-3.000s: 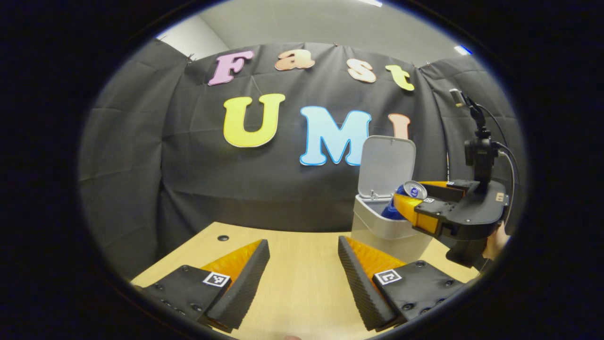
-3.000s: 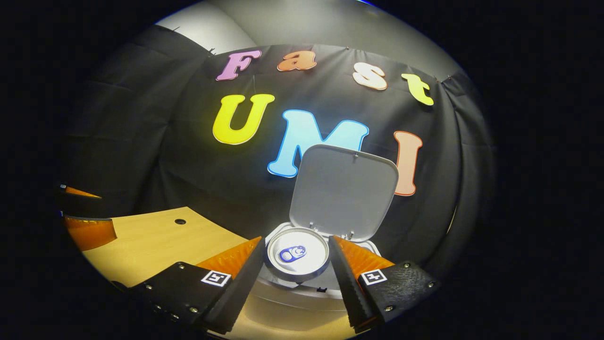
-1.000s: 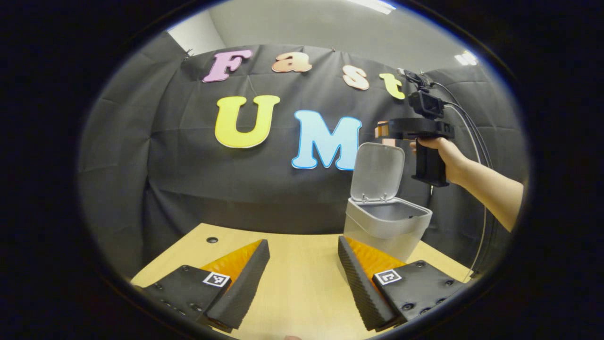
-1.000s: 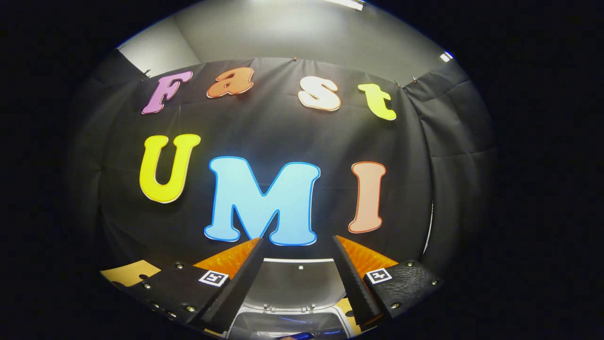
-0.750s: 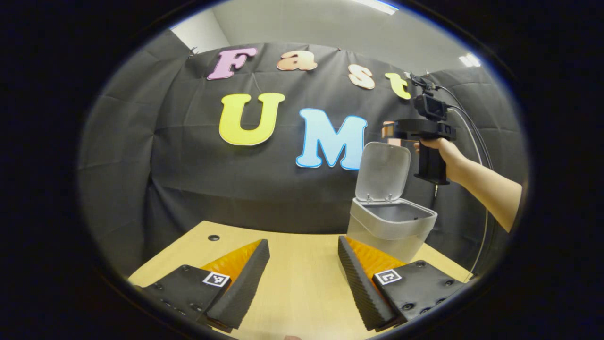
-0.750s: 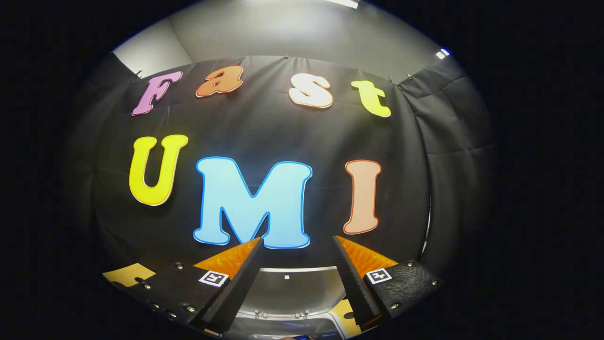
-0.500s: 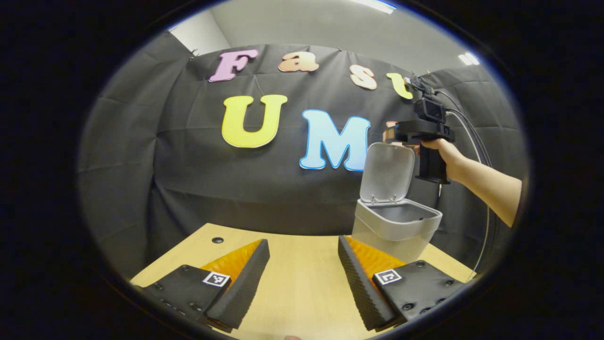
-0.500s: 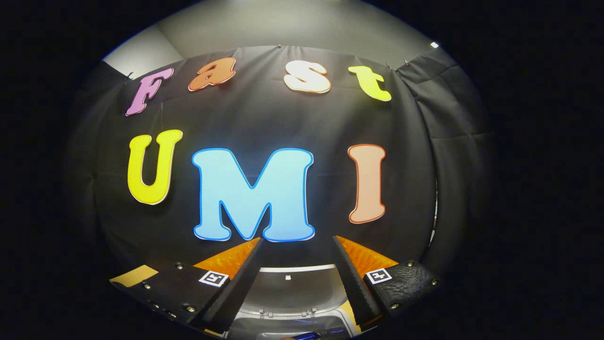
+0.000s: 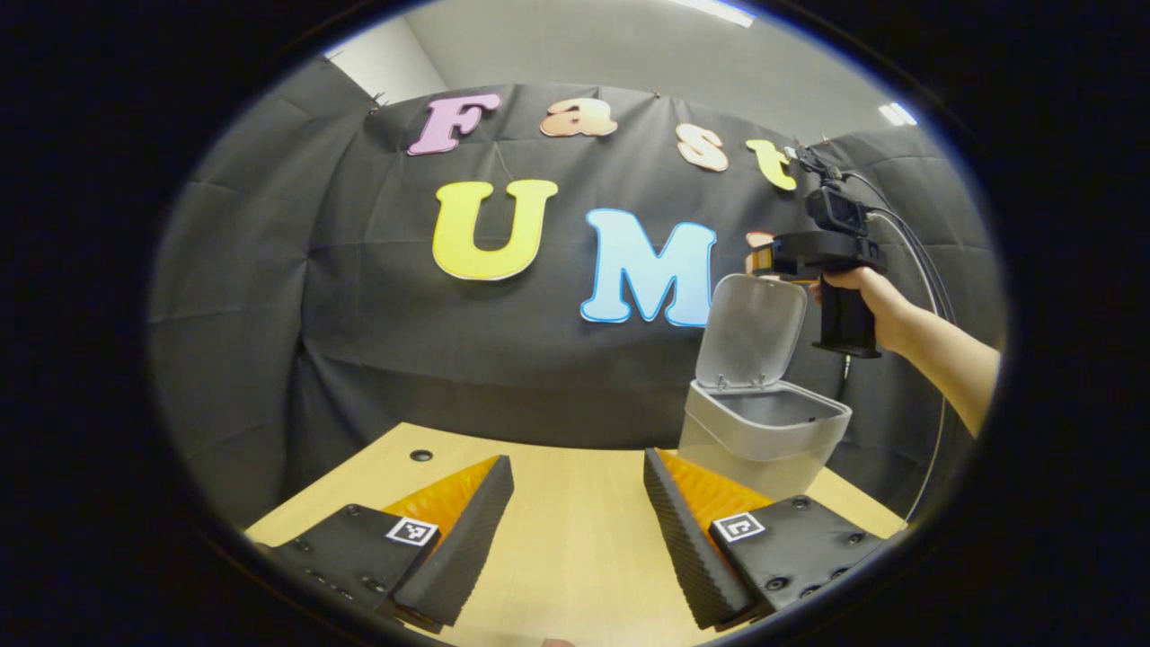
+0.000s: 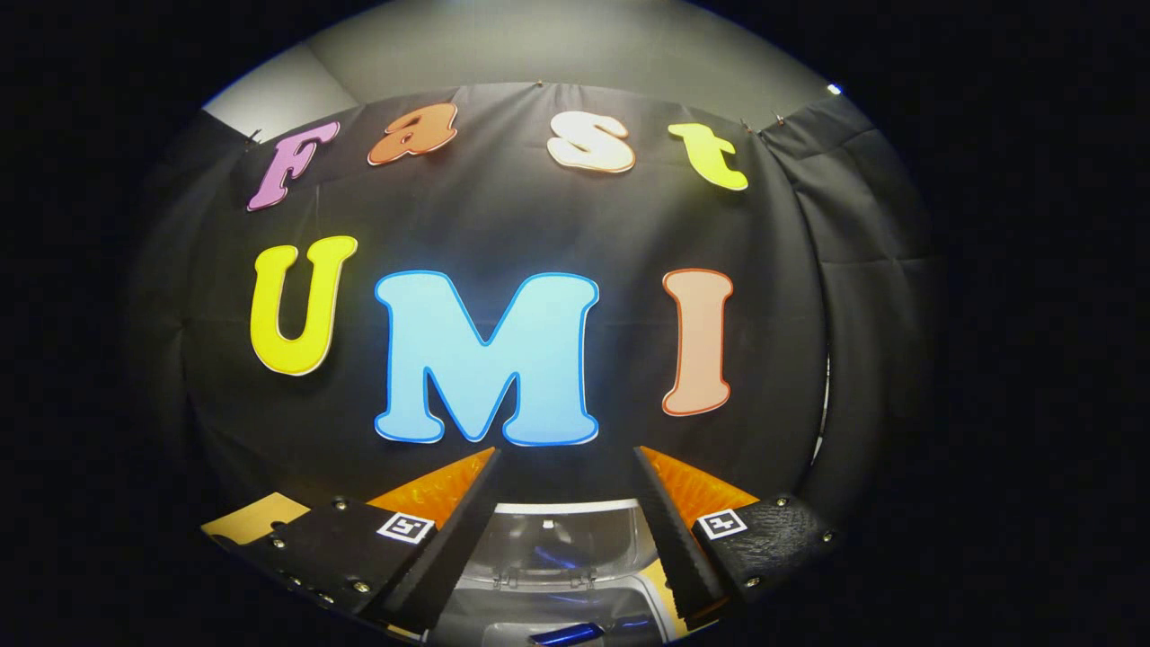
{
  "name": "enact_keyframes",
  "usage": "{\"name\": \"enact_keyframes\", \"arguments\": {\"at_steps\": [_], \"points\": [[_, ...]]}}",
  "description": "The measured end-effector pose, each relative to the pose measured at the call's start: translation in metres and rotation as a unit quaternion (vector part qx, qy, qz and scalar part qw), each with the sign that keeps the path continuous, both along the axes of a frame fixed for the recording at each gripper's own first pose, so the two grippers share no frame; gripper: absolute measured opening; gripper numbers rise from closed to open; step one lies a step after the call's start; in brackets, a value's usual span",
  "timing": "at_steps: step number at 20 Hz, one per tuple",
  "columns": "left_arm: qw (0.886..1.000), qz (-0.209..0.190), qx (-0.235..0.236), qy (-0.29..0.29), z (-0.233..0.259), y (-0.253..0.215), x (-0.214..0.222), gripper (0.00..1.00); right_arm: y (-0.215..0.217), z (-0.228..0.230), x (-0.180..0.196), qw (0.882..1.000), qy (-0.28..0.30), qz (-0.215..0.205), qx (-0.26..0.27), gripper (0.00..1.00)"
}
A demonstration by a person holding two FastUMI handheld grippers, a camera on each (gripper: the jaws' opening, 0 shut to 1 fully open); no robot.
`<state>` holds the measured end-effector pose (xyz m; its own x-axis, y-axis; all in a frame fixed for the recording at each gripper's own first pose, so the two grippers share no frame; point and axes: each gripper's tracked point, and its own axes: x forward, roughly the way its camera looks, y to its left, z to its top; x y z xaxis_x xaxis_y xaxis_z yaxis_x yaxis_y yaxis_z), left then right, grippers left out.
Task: Press the lid of the desktop garbage bin to open it, pick up the crumpled paper on the desktop and throw it into the bin, then pick up the pop can on the desktop and drop it into the bin, and finally close the garbage bin lid.
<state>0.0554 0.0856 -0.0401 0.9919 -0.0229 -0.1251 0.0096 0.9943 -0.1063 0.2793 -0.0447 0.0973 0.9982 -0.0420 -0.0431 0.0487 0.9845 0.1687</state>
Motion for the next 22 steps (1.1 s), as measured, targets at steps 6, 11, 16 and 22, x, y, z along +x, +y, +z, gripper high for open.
{"name": "enact_keyframes", "arguments": {"at_steps": [6, 11, 16, 22], "points": [[0.999, -0.043, -0.003, -0.005, -0.001, -0.027, -0.013, 0.95, 0.002, -0.019, -0.043, 1.0, -0.005, -0.001, 0.008, 0.91], [0.998, -0.065, -0.001, -0.013, 0.003, -0.032, -0.035, 0.95, 0.006, -0.048, -0.078, 1.0, 0.026, -0.005, 0.012, 0.91], [0.998, -0.062, -0.002, -0.014, 0.004, -0.025, -0.052, 0.95, 0.016, -0.082, -0.099, 0.998, 0.057, -0.005, 0.005, 0.91], [1.0, -0.025, 0.001, -0.014, 0.006, -0.023, -0.058, 0.95, 0.031, -0.124, -0.101, 0.996, 0.082, 0.02, -0.009, 0.91]]}}
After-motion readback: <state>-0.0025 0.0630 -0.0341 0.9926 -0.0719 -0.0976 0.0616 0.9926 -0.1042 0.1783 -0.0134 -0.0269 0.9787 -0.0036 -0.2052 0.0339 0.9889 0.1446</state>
